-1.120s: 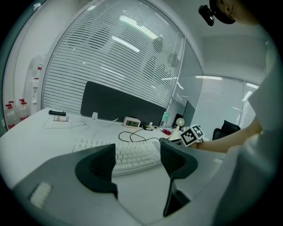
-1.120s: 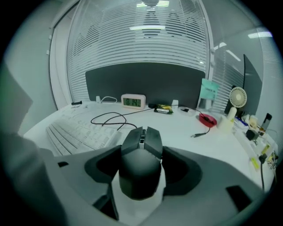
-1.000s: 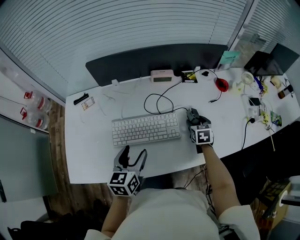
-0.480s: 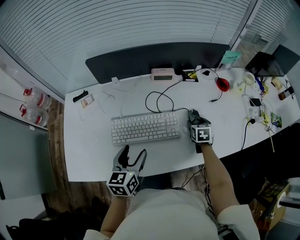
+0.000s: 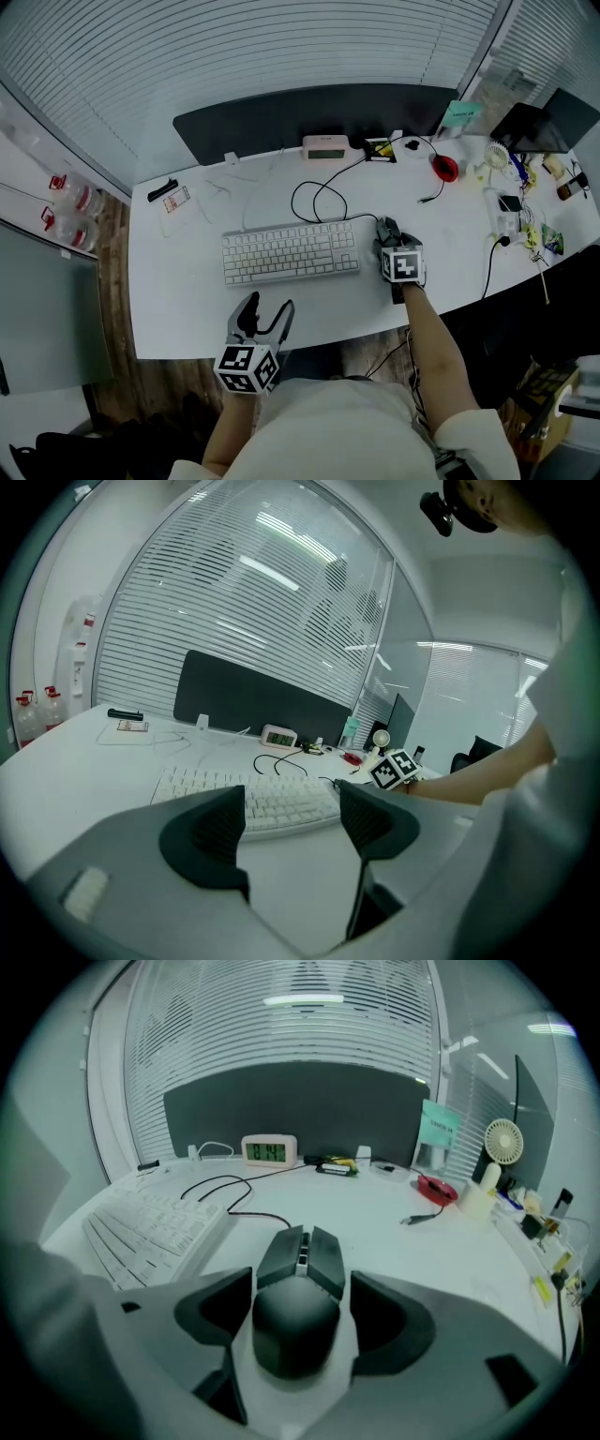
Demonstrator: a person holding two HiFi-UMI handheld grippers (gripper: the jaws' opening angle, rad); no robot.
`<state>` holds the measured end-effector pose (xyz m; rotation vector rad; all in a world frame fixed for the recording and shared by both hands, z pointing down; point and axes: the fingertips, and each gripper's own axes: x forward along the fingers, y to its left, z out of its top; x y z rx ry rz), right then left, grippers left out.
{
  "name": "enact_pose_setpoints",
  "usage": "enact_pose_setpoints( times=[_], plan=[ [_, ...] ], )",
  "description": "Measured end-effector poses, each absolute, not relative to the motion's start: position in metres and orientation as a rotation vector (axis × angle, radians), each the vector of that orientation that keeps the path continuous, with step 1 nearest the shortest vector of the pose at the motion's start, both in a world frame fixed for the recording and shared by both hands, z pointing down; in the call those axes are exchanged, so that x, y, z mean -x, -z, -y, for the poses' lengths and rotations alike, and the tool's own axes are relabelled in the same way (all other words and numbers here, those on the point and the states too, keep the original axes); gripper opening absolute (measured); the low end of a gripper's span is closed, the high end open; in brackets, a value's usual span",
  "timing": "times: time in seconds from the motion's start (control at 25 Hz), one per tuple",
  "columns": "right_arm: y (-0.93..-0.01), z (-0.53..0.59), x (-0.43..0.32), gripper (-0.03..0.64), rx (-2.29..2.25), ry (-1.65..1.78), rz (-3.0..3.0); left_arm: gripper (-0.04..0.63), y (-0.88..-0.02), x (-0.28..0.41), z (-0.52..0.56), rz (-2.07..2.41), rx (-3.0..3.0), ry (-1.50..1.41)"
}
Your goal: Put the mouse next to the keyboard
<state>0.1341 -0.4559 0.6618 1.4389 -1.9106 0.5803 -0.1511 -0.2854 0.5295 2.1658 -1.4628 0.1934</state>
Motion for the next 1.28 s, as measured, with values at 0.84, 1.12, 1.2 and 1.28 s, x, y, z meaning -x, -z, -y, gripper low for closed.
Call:
enact_pose_setpoints(
  times=[0.84, 1.12, 1.2, 1.28],
  plan=[
    [-0.593, 0.353, -0.116, 0.236, -1.401, -0.451, 2.182, 0.309, -0.527, 0.124, 0.221, 1.538, -2.146, -0.161],
    [-0.552, 0.293, -0.106, 0.128, -1.404, -0.424, 2.334, 0.228, -0.526, 0.109, 0.176, 1.576, -2.14, -0.187],
    [-0.542, 0.276, -0.106, 0.103, -1.41, -0.413, 2.37, 0.212, -0.526, 0.105, 0.162, 1.585, -2.14, -0.187],
    [-0.532, 0.258, -0.107, 0.086, -1.417, -0.406, 2.401, 0.185, -0.526, 0.101, 0.149, 1.595, -2.138, -0.182]
  ],
)
